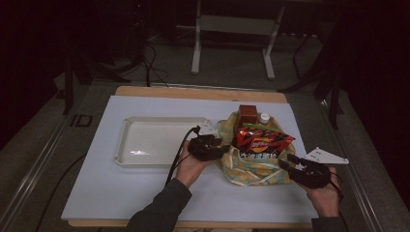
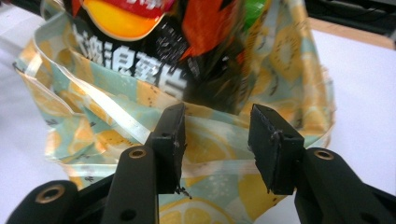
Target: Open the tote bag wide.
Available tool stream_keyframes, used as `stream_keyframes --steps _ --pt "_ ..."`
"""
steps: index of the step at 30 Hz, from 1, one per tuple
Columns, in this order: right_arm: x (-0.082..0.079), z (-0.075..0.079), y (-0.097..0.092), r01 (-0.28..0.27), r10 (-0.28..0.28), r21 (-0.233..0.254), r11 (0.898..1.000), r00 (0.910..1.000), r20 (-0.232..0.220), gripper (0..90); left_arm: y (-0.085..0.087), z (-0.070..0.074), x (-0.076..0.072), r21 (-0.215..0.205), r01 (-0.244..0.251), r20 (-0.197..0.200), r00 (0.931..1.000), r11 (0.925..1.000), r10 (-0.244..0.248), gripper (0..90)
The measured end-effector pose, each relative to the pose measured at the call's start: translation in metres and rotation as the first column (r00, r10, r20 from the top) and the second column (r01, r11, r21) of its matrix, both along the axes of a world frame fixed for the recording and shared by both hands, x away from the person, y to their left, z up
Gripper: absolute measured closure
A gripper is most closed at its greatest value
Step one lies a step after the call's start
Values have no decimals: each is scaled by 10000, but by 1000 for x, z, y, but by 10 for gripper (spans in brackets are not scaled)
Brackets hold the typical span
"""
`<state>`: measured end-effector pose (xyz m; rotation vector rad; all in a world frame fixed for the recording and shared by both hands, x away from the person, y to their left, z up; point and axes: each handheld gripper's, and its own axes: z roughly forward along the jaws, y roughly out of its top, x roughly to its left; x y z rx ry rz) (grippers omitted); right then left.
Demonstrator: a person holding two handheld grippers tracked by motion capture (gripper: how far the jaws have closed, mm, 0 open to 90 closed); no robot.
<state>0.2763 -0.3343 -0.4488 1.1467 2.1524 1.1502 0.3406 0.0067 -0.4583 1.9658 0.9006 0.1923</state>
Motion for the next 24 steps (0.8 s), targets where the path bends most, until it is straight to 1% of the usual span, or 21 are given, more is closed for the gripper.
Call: stream_keyframes --steps 2,3,4,8,9,11,12,13,14,15,16,18,19,20,21,23,24 --pt "-1 -3 1 -112 112 -30 9999 9999 -22 560 -1 -7 -1 140 37 -142 9999 9999 -35 576" --pt "-1 -3 1 -112 112 -30 9999 9999 -22 560 -1 -7 -1 140 37 -142 9999 9999 -35 576" --pt "-1 -4 2 -151 151 -5 9999 9999 -54 561 -2 -13 -2 207 58 -278 9996 9998 -52 576" --pt "-3 -12 4 -299 300 60 9995 9992 -253 570 -3 -21 -4 554 60 -401 9992 9984 -38 576" --pt "-3 -12 4 -299 300 60 9995 9992 -253 570 -3 -21 -4 554 60 -401 9992 9984 -38 576" --pt "-4 -19 4 -348 349 13 9994 9985 -416 574 -2 -25 -3 805 109 -560 9984 9967 -64 573" --pt "-4 -19 4 -348 349 13 9994 9985 -416 574 -2 -25 -3 805 109 -560 9984 9967 -64 567" --pt "-5 -22 3 -349 349 22 9994 9981 -514 574 0 -25 -2 718 151 -632 9979 9973 -106 559" --pt "-5 -22 3 -349 349 22 9994 9981 -514 574 2 -24 -1 551 133 -658 9978 9984 -96 559" --pt "-4 -26 3 -358 351 -107 9993 9977 -585 577 5 -22 0 325 123 -680 9976 9994 -100 550" --pt "-4 -27 4 -343 332 -159 9993 9975 -631 577 10 -17 1 66 137 -625 9980 9999 -132 546" --pt "-3 -28 5 -350 337 -179 9992 9972 -673 578 12 -15 1 43 186 -583 9981 9998 -183 542" --pt "-2 -30 6 -403 383 -257 9989 9967 -721 578 15 -12 0 -13 273 -422 9987 9996 -273 534" --pt "-2 -31 7 -411 388 -279 9988 9961 -786 579 15 -11 -2 -33 337 -358 9988 9994 -338 529" --pt "-2 -31 7 -411 388 -279 9988 9961 -786 579 15 -11 -2 -33 337 -358 9988 9994 -338 524" --pt "-1 -35 9 -568 525 -445 9974 9943 -929 578 13 -12 -8 57 630 -281 9976 9980 -628 523" --pt "0 -37 9 -575 524 -494 9971 9937 -988 579 13 -12 -8 57 630 -281 9976 9980 -628 523"
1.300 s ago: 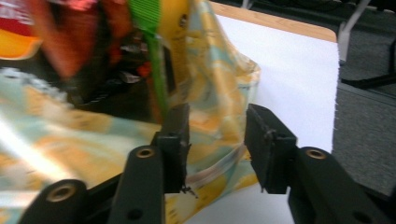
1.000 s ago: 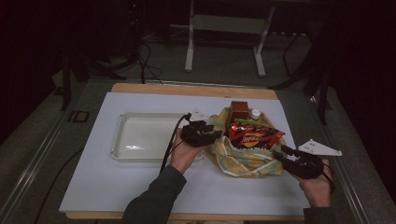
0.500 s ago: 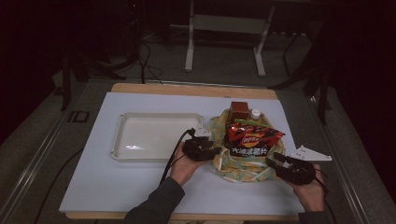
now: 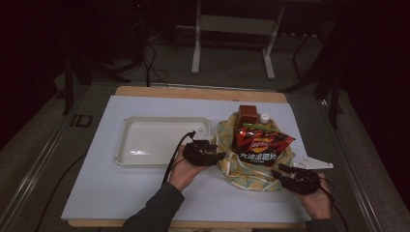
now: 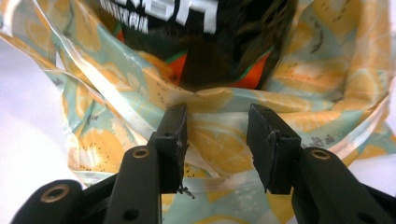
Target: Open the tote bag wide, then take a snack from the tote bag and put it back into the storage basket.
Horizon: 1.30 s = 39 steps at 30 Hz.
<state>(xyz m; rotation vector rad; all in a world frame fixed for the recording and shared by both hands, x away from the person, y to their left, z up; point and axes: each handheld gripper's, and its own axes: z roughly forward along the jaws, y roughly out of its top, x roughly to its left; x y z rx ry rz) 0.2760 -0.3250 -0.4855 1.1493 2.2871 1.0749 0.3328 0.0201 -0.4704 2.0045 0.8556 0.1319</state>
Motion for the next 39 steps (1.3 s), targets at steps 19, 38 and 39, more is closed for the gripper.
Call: stream_keyframes --steps 19,38,39 --pt "1 -4 -9 -81 105 692 9976 9994 -343 574 -22 -37 -20 855 849 -408 9958 9927 -816 562" --pt "-5 23 -15 -54 9 1251 9921 9994 355 518 -8 -36 -31 1064 778 -47 9970 9913 -778 550" --pt "-5 25 -15 -85 40 1216 9925 9993 369 516 -8 -36 -31 1064 778 -47 9970 9913 -778 549"
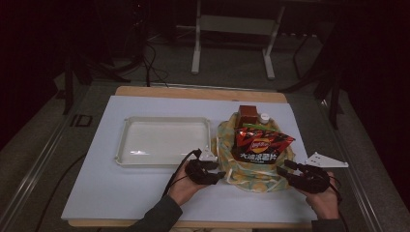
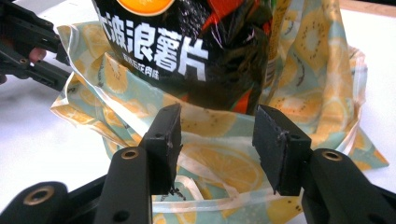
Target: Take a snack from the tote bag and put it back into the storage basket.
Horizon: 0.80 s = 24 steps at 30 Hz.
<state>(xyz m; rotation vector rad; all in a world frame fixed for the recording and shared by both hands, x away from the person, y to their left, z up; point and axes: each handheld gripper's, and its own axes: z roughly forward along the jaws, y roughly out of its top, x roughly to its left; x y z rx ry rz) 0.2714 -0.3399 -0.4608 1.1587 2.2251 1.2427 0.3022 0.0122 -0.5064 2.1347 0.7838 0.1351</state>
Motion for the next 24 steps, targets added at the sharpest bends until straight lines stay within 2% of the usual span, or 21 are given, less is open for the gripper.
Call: stream_keyframes --steps 2,6,11,19,20,24 --pt "0 4 1 -49 49 -33 10000 10000 62 514 4 1 -6 125 70 116 9999 9999 -71 542" --pt "1 12 2 -97 96 26 9999 9997 233 503 9 2 -11 110 81 159 9998 9999 -83 538" --pt "4 28 3 -99 88 201 9997 9986 527 466 19 3 -23 236 177 280 9994 9996 -183 525" --pt "12 42 4 -256 224 504 9984 9977 641 439 29 3 -31 362 325 474 9983 9988 -342 509" --pt "14 44 5 -251 216 547 9982 9977 643 436 33 3 -33 348 374 670 9970 9987 -396 509" --pt "22 47 10 -297 249 621 9976 9967 772 426 37 3 -34 519 406 1056 9934 9978 -459 510"
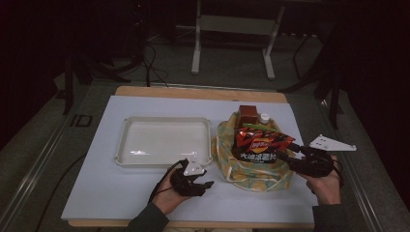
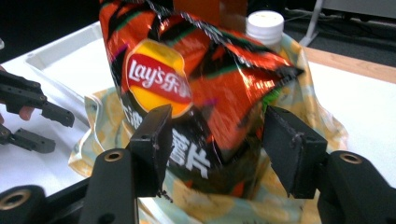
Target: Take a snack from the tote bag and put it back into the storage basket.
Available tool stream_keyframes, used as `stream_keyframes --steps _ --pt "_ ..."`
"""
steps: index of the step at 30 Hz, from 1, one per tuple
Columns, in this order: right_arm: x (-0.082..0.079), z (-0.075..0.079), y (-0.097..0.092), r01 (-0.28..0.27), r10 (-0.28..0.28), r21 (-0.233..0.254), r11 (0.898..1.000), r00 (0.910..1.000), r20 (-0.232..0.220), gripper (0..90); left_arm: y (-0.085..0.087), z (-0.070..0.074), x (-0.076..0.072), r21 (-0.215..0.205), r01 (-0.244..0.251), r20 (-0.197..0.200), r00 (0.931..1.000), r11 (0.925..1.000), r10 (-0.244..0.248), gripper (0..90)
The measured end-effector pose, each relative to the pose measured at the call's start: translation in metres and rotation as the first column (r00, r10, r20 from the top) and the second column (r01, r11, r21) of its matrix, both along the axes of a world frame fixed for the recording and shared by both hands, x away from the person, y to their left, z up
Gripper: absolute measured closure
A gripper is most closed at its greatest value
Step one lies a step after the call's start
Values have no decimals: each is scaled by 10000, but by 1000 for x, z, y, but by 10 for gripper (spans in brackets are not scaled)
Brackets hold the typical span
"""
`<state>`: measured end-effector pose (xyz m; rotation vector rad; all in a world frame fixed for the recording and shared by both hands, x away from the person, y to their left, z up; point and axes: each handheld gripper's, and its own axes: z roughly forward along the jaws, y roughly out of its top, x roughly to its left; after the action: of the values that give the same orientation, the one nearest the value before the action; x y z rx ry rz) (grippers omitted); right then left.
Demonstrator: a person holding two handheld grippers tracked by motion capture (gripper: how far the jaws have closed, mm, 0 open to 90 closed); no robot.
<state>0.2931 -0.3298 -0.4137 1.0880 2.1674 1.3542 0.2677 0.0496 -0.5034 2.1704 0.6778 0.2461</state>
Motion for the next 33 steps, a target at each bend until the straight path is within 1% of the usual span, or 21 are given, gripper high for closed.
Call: stream_keyframes --steps 3,5,8,12,16,20,23,24,25,26,29,30,31,33 --pt "5 1 4 -60 60 -104 9999 10000 -10 416 4 -1 -1 -158 50 107 9999 9999 -48 510" --pt "8 2 4 -61 61 -15 10000 10000 -24 410 6 -2 -2 -151 51 215 9998 9999 -47 509" --pt "13 3 4 -37 37 21 10000 10000 -46 399 11 -3 -3 -70 -8 186 9998 10000 9 505" --pt "18 4 5 -106 106 9 9999 9999 -81 385 16 -4 -5 -130 -126 153 9998 9998 128 505" --pt "25 5 6 -250 251 160 9996 9996 -97 383 21 -6 -7 33 -179 114 9998 9998 179 505" --pt "33 3 8 -315 317 74 9995 9992 -237 387 22 -10 -9 199 -167 107 9998 9997 165 505" --pt "36 2 9 -442 445 113 9990 9986 -280 413 23 -13 -8 135 -227 176 9996 9997 224 505" --pt "38 0 11 -560 563 104 9984 9980 -277 446 24 -14 -7 84 -295 216 9993 9995 293 505" --pt "38 0 11 -560 563 104 9984 9980 -277 446 24 -14 -7 84 -295 216 9993 9995 293 505" --pt "39 0 10 -529 535 173 9984 9981 -321 481 25 -15 -6 132 -305 246 9992 9994 301 505" --pt "41 0 9 -618 624 215 9979 9976 -308 504 28 -17 -4 251 -399 226 9990 9989 394 505" --pt "41 -1 9 -663 669 218 9976 9973 -308 526 28 -18 -3 216 -425 212 9989 9989 420 505" --pt "41 0 9 -782 789 229 9967 9964 -296 572 29 -18 -3 159 -462 256 9986 9988 458 505" --pt "41 -1 9 -824 831 233 9963 9961 -313 589 29 -19 -2 166 -469 288 9985 9988 464 505"
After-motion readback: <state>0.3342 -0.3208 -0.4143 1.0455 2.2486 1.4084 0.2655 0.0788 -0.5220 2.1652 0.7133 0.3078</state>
